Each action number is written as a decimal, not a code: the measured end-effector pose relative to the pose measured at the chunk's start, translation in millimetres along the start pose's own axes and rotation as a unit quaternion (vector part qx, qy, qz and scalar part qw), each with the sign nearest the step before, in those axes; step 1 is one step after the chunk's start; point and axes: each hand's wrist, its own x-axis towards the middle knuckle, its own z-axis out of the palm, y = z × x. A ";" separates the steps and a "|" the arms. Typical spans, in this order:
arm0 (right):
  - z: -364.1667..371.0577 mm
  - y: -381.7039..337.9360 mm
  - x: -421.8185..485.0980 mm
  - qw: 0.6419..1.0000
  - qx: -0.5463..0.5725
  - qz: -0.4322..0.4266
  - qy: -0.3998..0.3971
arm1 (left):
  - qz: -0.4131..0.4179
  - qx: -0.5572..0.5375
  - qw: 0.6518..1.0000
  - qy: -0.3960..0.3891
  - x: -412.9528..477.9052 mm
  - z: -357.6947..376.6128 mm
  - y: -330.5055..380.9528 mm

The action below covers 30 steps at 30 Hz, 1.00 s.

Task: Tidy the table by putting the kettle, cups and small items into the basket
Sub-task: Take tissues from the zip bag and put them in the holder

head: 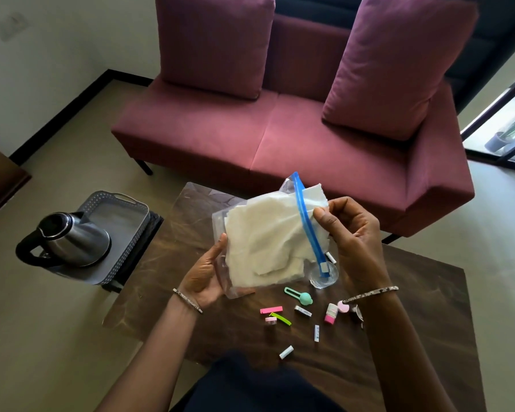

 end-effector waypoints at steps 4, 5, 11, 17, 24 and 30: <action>6.1 -0.8 0.1 0.997 0.003 0.001 -0.072 | -0.017 0.009 1.000 0.005 0.9 6.7 -4.6; 7.8 -0.3 0.0 0.997 0.000 -0.005 -0.074 | -0.013 0.023 0.999 0.022 1.3 9.0 -5.3; 7.7 -3.7 4.4 0.995 0.070 -0.040 0.052 | 0.023 0.075 0.996 0.048 2.4 12.9 -4.9; -4.6 -14.7 14.7 0.982 0.153 -0.054 0.096 | 0.011 0.005 0.998 0.057 1.6 -4.4 -4.4; -28.0 -25.1 25.3 0.958 0.143 -0.121 0.219 | 0.015 -0.063 0.996 0.061 1.8 -23.6 0.5; -55.3 -0.7 32.8 0.964 -0.101 -0.114 0.219 | 0.031 -0.087 0.995 0.037 0.1 -34.5 -0.9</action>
